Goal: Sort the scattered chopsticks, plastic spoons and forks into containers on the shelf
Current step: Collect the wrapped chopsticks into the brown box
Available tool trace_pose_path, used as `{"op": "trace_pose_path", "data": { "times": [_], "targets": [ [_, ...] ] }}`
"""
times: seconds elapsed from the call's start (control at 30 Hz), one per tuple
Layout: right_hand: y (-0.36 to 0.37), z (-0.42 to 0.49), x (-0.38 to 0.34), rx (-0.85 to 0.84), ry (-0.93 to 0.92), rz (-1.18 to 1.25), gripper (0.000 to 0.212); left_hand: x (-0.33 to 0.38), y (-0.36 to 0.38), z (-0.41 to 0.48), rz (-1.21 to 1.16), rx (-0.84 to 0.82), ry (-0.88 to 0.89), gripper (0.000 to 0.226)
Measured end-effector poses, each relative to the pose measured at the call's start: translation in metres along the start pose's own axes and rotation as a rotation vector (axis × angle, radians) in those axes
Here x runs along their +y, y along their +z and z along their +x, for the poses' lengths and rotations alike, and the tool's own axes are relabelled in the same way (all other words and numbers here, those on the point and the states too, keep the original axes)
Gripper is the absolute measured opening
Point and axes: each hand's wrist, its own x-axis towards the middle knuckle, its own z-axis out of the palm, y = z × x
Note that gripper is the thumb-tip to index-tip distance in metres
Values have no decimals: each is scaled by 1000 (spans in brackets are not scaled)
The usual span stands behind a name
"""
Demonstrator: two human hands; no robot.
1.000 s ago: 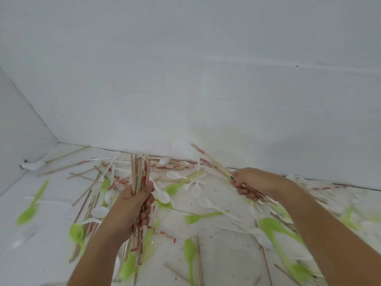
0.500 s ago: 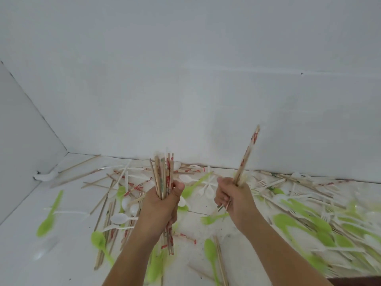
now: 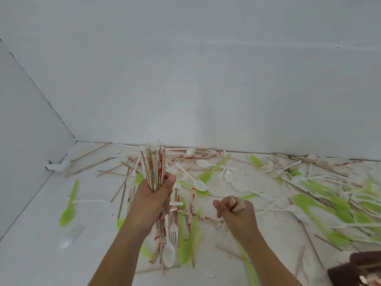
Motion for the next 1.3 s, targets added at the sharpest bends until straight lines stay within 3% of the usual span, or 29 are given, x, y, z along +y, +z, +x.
{"op": "trace_pose_path", "data": {
  "times": [0.13,0.2,0.27,0.33,0.43,0.53,0.7,0.87,0.93,1.03,1.17,1.3],
  "targets": [
    [9,-1,18,-10,158,-92,95,-5,-13,2,17,-10,-41,39],
    [8,1,14,25,203,-64,99,-11,-25,2,81,11,-74,44],
    [12,7,2,4,208,-35,77,-21,-39,4,214,65,-165,39],
    [27,19,2,5,219,-214,38,-36,-50,7,392,90,-253,24],
    [61,35,17,-53,354,-637,38,-61,-52,4,576,31,-355,18],
    [82,42,21,-104,378,-825,29,-91,-39,-5,838,-13,-323,21],
    [80,46,1,-35,330,-715,14,-101,-28,-5,953,95,-205,18],
    [55,44,-24,76,283,-341,9,-102,-34,-1,993,65,-107,13],
    [51,43,-30,39,212,-351,7,-104,-34,-1,1046,69,-82,12],
    [63,42,-26,-103,107,-647,8,-107,-36,-3,1121,74,-51,17],
    [88,39,-1,-389,27,-1320,9,-99,-36,-1,1109,51,-102,10],
    [81,40,2,-412,21,-1451,19,-76,-48,-3,1141,-20,-218,8]
  ]
}}
